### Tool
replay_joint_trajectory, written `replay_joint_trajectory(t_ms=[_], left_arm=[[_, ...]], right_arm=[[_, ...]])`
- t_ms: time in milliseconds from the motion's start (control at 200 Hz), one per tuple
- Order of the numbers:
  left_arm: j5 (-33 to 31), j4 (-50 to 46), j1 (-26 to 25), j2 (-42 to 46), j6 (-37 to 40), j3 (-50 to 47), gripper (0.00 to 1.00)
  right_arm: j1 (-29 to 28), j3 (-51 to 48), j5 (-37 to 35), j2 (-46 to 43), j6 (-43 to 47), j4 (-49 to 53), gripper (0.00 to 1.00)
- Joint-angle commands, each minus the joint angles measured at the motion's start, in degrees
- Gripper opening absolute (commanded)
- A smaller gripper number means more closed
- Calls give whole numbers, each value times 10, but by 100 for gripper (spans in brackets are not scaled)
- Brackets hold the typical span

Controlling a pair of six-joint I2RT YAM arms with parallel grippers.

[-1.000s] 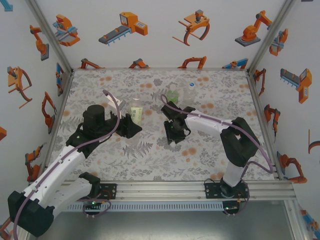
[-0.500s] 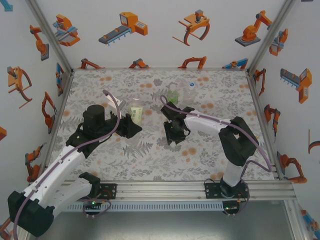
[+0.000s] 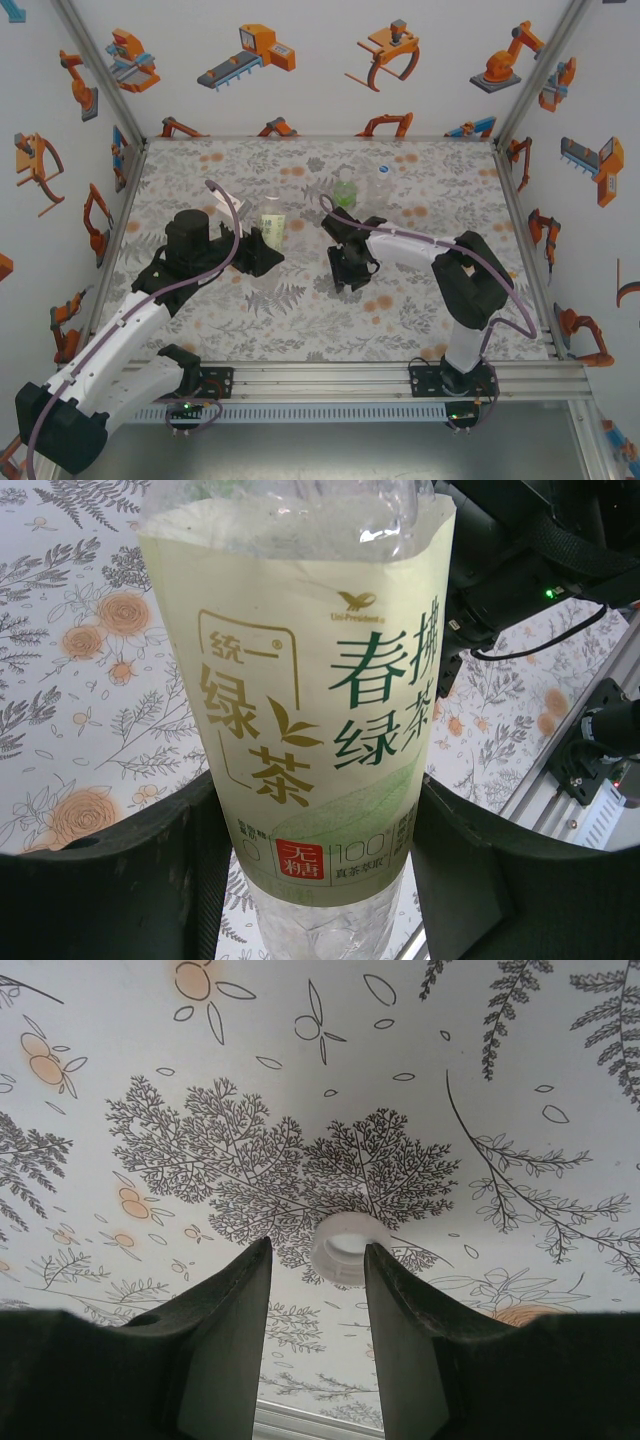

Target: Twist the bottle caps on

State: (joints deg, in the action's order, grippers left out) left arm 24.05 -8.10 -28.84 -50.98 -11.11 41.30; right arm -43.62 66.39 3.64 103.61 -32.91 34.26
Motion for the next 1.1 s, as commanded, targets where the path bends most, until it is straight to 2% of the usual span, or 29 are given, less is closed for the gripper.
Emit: replay_joint_trajectory(t_ms=[0, 185, 476, 1097], left_arm=[[12, 20, 3, 2, 2, 18, 0], [13, 20, 2, 2, 1, 19, 0], [15, 25, 2, -4, -3, 19, 0], [13, 23, 3, 0, -4, 17, 0]], right_arm=[[2, -8, 1, 5, -2, -3, 42], [2, 1, -8, -26, -2, 4, 43], [2, -19, -34, -61, -11, -17, 54], [2, -39, -28, -40, -16, -33, 53]])
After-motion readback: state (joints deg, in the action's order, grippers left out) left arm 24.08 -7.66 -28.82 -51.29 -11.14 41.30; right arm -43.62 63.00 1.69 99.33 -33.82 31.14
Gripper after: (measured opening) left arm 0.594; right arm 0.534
